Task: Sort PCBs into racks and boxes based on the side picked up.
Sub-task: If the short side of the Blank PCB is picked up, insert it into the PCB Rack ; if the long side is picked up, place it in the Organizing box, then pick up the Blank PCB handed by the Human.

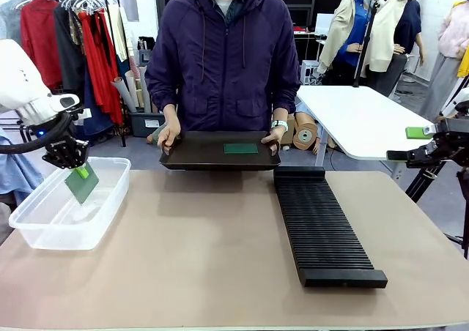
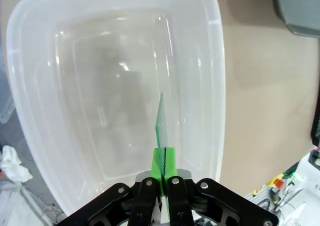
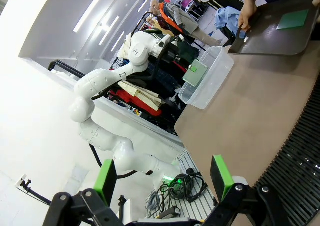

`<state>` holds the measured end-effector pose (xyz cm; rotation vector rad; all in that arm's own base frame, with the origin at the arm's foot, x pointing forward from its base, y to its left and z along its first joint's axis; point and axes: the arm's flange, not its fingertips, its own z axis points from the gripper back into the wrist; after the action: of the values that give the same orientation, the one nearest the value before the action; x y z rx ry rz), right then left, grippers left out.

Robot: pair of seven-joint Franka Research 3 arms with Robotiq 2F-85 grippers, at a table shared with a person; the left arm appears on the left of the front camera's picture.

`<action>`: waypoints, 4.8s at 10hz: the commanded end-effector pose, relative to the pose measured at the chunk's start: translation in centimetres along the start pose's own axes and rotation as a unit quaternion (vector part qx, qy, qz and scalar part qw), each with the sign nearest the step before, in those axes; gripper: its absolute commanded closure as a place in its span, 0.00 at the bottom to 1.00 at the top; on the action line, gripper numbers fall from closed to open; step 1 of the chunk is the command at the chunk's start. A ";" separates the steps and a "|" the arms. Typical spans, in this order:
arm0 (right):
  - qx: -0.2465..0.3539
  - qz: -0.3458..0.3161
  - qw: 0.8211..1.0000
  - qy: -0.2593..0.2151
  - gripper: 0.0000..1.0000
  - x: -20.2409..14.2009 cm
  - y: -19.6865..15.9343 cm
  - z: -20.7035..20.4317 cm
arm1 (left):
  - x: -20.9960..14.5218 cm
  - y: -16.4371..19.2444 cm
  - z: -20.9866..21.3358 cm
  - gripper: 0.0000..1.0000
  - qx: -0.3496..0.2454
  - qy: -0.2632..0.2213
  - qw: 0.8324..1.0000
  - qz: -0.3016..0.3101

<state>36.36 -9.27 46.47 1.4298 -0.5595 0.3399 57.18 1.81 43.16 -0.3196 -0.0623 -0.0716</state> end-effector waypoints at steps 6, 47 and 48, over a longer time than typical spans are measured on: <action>0.002 0.002 1.000 0.000 0.00 0.0 0.2 0.0 | 1.5 3.4 -5.5 1.00 -0.046 0.003 0.999 0.012; 0.002 0.002 1.000 0.000 0.00 0.0 0.2 0.0 | -0.5 3.4 1.5 0.00 -0.490 -0.059 0.866 -0.078; 0.002 0.002 1.000 0.000 0.00 0.0 0.2 0.0 | -0.7 3.6 1.2 0.00 -0.504 -0.060 0.859 -0.069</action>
<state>36.37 -9.29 46.45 1.4297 -0.5594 0.3393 56.47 5.21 43.12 -1.3375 -0.1605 -0.2362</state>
